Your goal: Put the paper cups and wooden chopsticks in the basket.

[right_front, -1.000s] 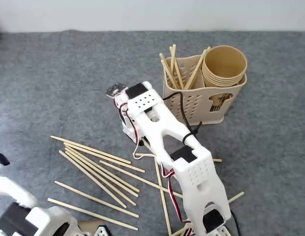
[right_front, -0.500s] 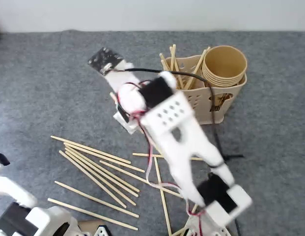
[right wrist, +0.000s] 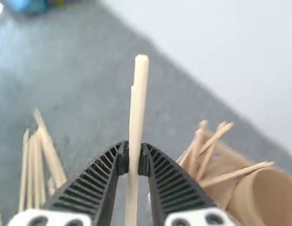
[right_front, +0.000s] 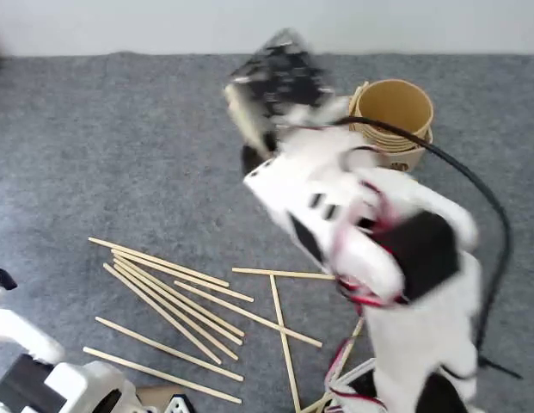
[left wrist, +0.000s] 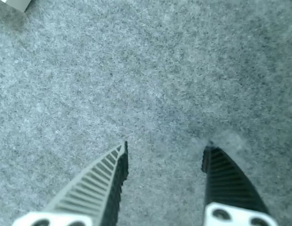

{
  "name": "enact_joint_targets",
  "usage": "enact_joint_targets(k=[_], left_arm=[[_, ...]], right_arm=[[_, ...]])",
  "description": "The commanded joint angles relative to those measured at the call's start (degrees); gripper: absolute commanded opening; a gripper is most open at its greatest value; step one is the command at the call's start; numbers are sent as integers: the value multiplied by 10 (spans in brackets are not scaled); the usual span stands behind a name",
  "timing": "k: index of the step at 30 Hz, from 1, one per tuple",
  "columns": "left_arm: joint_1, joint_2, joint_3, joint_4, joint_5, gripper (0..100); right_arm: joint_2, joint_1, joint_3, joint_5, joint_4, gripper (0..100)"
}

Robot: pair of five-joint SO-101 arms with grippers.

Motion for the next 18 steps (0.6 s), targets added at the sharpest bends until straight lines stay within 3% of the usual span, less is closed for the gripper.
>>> enact_joint_targets(k=[1, 9, 18], left_arm=[[1, -22, -4, -9, -4, 250], [1, -22, -5, -8, -3, 250], [1, -23, -7, -9, -3, 250]], right_arm=[[-52, 57, -20, 0, -80, 9], [-67, 119, -15, -1, -235, 9], [-73, 192, 194, -69, -496, 9]])
